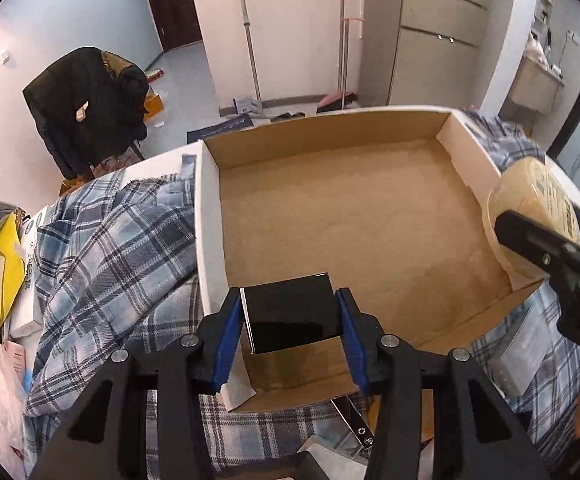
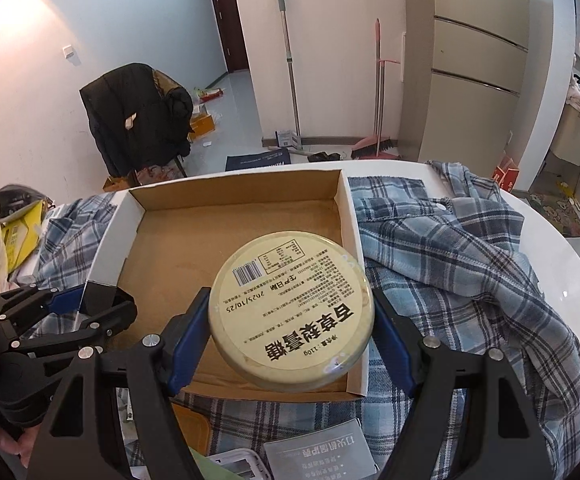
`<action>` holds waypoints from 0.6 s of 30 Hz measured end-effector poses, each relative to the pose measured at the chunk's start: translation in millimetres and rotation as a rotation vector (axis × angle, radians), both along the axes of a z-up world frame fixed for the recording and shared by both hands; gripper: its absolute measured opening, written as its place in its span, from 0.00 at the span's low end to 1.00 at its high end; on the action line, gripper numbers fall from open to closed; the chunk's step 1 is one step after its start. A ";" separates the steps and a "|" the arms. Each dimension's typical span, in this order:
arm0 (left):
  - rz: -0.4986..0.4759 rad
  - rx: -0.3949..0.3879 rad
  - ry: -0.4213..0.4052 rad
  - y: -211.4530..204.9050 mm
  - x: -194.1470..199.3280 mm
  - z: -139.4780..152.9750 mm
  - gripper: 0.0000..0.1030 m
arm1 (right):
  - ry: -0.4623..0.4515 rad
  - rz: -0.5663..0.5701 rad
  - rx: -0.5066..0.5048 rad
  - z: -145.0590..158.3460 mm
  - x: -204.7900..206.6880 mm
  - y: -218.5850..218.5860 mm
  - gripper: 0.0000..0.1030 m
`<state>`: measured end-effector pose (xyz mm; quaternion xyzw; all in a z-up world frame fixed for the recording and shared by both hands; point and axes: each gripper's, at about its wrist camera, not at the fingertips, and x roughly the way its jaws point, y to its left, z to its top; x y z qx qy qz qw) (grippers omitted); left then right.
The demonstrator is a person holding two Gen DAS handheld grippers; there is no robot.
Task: Organize rigid objects
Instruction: 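Lower the black cube into the cardboard box and open the left gripper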
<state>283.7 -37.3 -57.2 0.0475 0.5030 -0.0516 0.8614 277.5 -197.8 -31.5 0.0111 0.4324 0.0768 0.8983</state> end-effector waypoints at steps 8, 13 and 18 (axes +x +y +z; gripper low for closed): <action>-0.007 -0.015 0.068 0.0 5.3 -15.4 0.47 | 0.034 0.019 -0.007 -9.7 6.0 2.6 0.72; 0.002 -0.013 0.073 -0.2 7.8 -15.4 0.47 | 0.047 0.018 -0.006 -13.2 7.5 1.0 0.72; -0.024 -0.031 0.008 1.4 5.8 -5.5 0.77 | 0.053 0.025 0.013 -13.9 9.2 -0.6 0.72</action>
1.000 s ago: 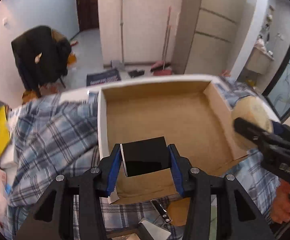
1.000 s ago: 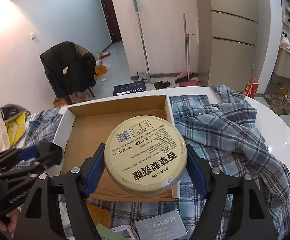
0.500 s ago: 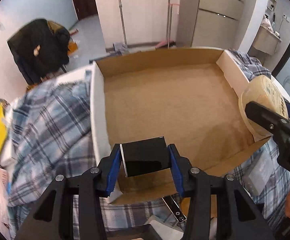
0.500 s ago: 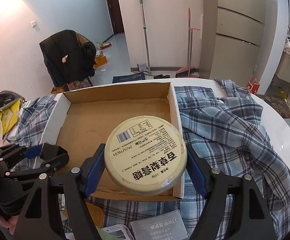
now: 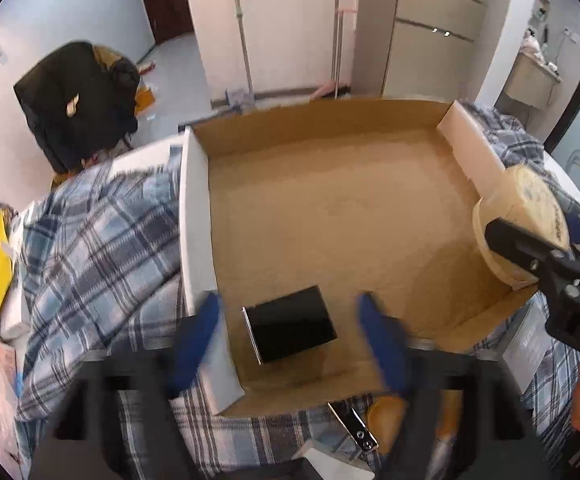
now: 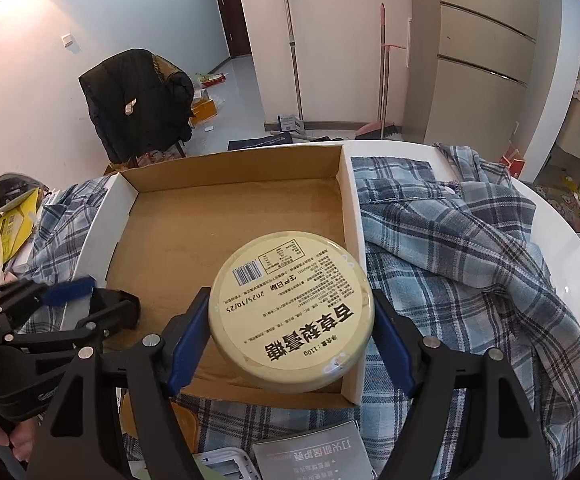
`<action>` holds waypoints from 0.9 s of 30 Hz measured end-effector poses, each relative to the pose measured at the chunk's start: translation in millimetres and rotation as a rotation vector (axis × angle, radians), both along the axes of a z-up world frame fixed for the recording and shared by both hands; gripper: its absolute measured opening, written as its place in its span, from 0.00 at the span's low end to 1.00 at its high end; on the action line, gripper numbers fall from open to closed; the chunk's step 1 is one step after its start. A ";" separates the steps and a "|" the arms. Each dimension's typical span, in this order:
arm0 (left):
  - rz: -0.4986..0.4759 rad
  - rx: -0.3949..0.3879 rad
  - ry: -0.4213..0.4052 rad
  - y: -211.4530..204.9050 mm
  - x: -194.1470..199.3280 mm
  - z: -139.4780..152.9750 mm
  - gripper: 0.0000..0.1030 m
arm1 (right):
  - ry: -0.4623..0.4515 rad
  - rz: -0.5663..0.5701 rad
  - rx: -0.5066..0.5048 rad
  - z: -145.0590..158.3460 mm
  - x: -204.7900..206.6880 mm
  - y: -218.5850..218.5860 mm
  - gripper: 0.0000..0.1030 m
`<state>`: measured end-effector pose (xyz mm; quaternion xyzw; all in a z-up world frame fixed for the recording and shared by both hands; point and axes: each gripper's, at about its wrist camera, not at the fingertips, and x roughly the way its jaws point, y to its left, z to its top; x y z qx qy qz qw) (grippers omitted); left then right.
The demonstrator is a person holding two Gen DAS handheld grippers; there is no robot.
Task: Organize rigid objects
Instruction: 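Lower the black cube into the cardboard box and open the left gripper, then lower the cream tin into the box and open the right gripper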
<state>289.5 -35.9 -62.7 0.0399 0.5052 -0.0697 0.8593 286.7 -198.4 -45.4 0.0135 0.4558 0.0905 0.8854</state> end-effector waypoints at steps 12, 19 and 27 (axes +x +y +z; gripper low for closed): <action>0.082 -0.085 -0.266 18.3 -21.4 60.4 0.78 | -0.014 0.014 -0.066 -4.5 -2.4 8.6 0.72; 0.201 -0.122 -0.572 35.3 -53.7 104.4 0.84 | -0.022 0.041 -0.084 -5.8 -4.5 13.5 0.72; 0.176 -0.139 -0.760 37.3 -82.0 131.1 1.00 | -0.052 0.025 -0.065 -0.2 -3.8 8.4 0.90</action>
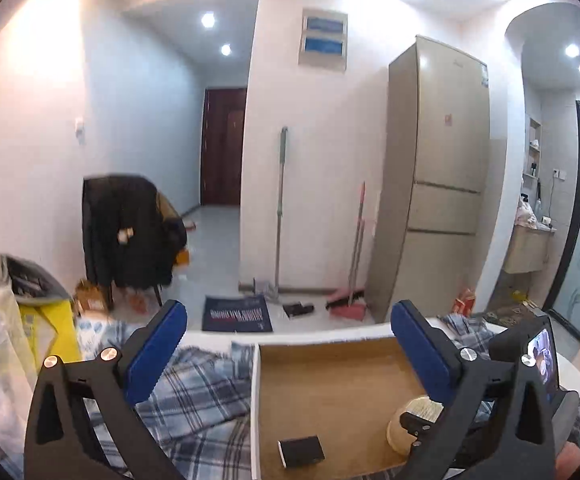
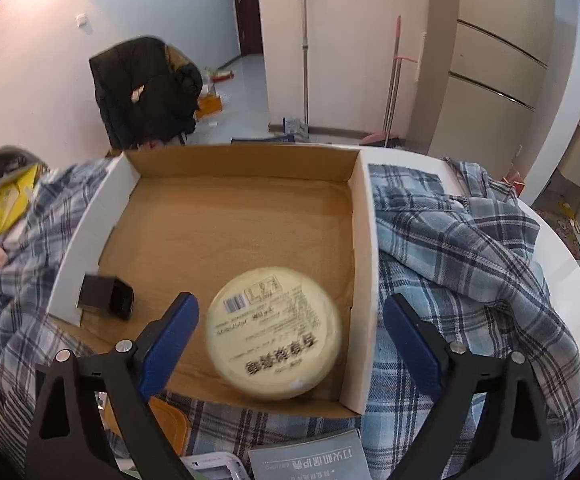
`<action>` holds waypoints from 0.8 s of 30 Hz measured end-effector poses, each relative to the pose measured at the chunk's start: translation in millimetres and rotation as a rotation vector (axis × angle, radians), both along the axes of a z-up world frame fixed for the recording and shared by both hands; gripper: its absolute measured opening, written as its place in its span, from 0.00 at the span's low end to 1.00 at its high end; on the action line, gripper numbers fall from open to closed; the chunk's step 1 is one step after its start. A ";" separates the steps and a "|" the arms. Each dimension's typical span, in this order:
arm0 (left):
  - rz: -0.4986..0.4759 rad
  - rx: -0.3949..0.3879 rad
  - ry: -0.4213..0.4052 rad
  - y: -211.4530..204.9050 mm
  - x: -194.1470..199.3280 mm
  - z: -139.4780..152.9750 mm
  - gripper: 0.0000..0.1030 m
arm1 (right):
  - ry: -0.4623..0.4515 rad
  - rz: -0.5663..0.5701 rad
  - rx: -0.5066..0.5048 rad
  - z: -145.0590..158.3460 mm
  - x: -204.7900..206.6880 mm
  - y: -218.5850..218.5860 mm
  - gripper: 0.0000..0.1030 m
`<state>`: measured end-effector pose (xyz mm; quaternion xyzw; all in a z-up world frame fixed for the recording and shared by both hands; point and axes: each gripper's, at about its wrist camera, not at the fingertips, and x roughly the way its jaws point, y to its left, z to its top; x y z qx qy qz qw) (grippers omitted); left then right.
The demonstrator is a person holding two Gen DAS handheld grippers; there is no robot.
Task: Organize rigid objects
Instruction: 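Lower the cream tin into the box and open the right gripper, then withdraw both grippers from the box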
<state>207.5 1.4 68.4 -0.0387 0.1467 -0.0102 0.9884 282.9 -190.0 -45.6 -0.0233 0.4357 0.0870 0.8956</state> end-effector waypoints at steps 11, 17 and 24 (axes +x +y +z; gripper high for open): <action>0.038 0.063 -0.208 -3.1 -78.0 61.0 1.00 | -0.215 0.017 0.025 102.7 -64.3 -22.7 0.90; 0.055 -0.028 -0.388 11.8 -149.5 88.6 1.00 | -0.397 0.020 0.089 153.5 -127.0 -33.5 0.90; 0.041 -0.043 -0.378 22.9 -186.0 90.7 1.00 | -0.521 0.062 0.168 170.3 -181.4 -35.8 0.93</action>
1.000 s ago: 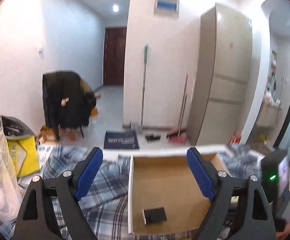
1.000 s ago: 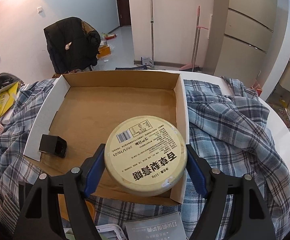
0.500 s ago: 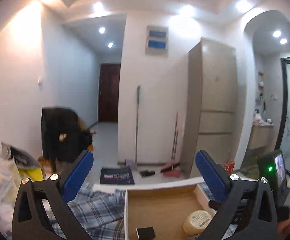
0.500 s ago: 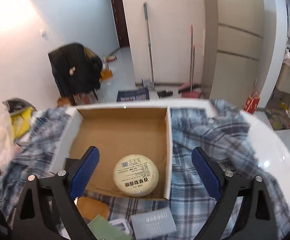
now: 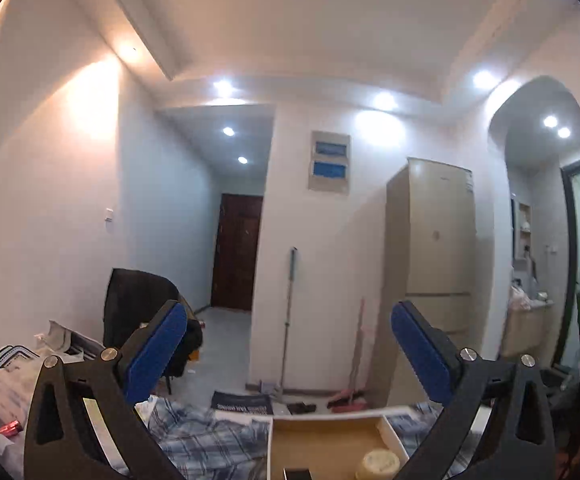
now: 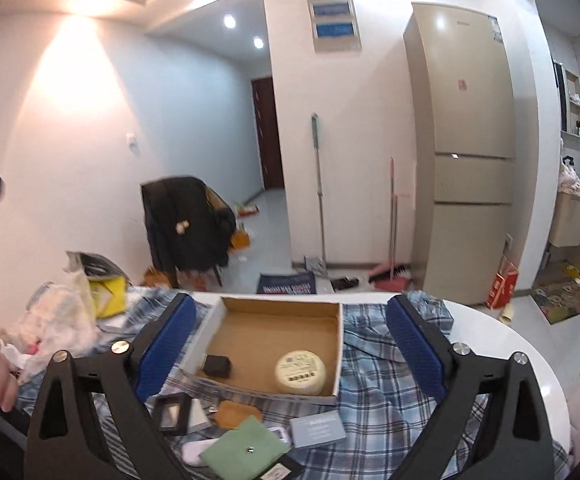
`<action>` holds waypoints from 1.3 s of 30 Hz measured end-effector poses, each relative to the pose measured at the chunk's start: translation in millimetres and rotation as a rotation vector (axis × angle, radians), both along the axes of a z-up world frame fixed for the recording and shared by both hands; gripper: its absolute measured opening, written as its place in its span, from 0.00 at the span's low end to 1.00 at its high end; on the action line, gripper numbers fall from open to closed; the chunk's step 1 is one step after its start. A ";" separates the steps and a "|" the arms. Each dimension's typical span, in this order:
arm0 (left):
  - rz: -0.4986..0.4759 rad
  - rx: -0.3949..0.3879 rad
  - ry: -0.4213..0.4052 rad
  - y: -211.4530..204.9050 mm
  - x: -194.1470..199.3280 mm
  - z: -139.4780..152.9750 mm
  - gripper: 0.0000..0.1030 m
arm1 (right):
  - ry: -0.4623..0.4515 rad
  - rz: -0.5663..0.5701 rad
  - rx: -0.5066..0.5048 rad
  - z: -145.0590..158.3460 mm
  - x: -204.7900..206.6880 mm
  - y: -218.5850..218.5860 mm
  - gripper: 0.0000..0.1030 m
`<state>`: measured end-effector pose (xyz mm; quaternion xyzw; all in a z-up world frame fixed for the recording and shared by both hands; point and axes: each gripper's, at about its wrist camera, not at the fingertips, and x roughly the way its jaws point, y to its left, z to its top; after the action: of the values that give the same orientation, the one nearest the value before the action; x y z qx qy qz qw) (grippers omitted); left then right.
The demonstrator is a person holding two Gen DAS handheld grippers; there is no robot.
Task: Organize rigid objects
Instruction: 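Withdraw both grippers from the box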
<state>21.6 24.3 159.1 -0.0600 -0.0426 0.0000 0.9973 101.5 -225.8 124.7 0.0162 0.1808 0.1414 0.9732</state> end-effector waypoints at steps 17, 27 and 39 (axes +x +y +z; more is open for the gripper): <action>0.093 -0.105 0.060 13.5 -16.8 -62.1 1.00 | 0.020 0.022 0.072 -51.1 3.4 -26.5 0.93; 0.033 0.015 0.206 -2.7 16.8 -101.4 1.00 | 0.083 0.032 -0.009 -87.5 24.1 -12.5 0.93; 0.018 0.073 0.307 -14.4 42.0 -158.4 1.00 | 0.205 0.089 -0.128 -133.7 42.7 1.1 0.81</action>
<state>63.6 9.9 0.7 -0.0224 0.1096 0.0167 0.9936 144.1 -224.7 -9.0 -0.0395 0.2883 0.1704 0.9414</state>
